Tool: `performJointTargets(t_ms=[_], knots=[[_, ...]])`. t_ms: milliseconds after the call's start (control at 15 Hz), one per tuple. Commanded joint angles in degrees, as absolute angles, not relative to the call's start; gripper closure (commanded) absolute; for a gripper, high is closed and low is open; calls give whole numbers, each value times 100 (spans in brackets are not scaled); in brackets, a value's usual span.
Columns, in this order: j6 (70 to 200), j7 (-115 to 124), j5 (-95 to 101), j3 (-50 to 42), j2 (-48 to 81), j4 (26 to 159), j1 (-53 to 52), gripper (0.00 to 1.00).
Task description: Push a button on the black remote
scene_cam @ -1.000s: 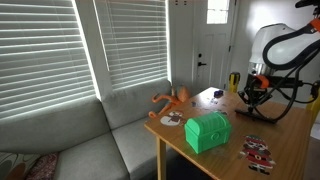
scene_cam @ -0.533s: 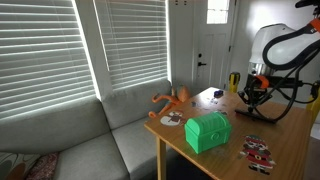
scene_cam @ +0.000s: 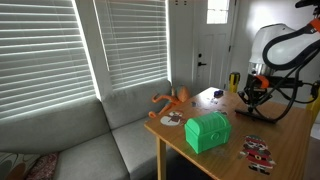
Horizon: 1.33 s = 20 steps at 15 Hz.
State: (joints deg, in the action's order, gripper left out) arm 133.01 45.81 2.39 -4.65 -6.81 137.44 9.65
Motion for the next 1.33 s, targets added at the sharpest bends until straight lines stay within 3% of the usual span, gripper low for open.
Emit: performJointTargets(t_ms=[0, 867, 933, 1000, 1267], knots=[[13244, 4755, 216, -452, -611, 13659, 928, 100], [13258, 4850, 262, -438, -852, 13670, 952, 100], [13289, 4934, 273, -433, -865, 13677, 959, 74], [13249, 4902, 271, -439, -887, 13669, 954, 73], [13249, 4580, 377, -434, -1020, 13673, 934, 47]])
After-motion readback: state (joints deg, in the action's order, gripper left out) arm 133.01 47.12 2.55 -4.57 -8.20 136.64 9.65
